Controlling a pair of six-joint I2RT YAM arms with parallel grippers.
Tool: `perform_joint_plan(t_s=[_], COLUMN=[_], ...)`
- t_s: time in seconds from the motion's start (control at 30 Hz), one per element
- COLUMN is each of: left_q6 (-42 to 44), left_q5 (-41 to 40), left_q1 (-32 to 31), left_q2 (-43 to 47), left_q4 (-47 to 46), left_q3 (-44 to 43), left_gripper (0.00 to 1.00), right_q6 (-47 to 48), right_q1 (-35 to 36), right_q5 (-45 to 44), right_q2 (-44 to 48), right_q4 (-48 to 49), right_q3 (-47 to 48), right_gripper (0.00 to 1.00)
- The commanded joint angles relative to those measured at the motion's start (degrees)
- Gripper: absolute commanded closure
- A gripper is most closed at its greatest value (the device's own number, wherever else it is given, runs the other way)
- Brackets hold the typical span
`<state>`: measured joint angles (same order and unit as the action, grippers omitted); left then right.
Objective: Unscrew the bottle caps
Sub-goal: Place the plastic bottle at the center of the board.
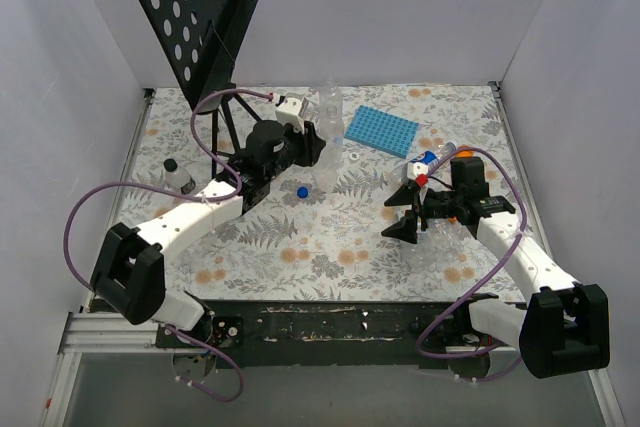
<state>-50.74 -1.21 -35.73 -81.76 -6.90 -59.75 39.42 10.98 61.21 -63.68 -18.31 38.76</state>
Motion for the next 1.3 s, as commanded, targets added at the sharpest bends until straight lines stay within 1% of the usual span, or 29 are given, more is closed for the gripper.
perform_joint_plan(t_s=[0.0, 0.33, 0.37, 0.4, 0.47, 0.53, 0.57, 0.67, 1.07, 1.2, 1.27], left_q6=[0.99, 2.93, 2.93, 3.02, 3.02, 3.02, 3.02, 2.75, 1.35, 0.56, 0.29], left_q5=[-3.44, -5.47, -5.38, -5.38, -5.38, -5.55, -5.55, -5.47, -5.38, -3.01, -1.26], left_q1=[0.39, 0.39, 0.48, 0.48, 0.39, 0.39, 0.39, 0.48, 0.39, 0.39, 0.39], left_q2=[-1.74, -5.25, -5.52, -5.69, -6.13, -6.48, -6.49, -6.49, -1.48, 0.63, 1.86], left_q4=[-3.21, -3.21, -3.04, -2.95, -2.6, -2.16, -1.81, -1.1, 3.73, 5.31, 6.28], left_q3=[-0.81, -1.69, -1.86, -2.04, -2.3, -2.65, -2.74, -3.09, -3.71, -3.45, -3.54], left_gripper=[1.0, 1.0, 0.99, 0.94, 0.88, 0.76, 0.73, 0.6, 0.27, 0.2, 0.15], right_q6=[0.83, 1.1, 1.01, 1.1, 1.1, 1.1, 1.01, 1.1, 1.27, 1.45, 1.54], right_q1=[-0.09, -0.08, -0.17, -0.09, -0.08, -0.08, -0.08, -0.08, -0.08, -0.08, -0.08], right_q5=[0.58, 0.75, 0.75, 0.75, 0.75, 0.75, 0.75, 0.67, 0.75, 0.75, 0.67], right_q2=[1.19, 1.01, 0.84, 0.84, 0.84, 0.66, 0.66, 0.57, 0.4, 0.31, 0.14], right_q4=[-0.68, -0.68, -0.68, -0.68, -0.68, -0.68, -0.77, -0.77, -0.77, -0.85, -0.94], right_q3=[0.08, 0.08, 0.08, 0.08, 0.08, 0.08, 0.08, 0.08, 0.08, 0.0, 0.0], right_gripper=[0.14, 0.14, 0.14, 0.14, 0.14, 0.14, 0.14, 0.14, 0.14, 0.14, 0.14])
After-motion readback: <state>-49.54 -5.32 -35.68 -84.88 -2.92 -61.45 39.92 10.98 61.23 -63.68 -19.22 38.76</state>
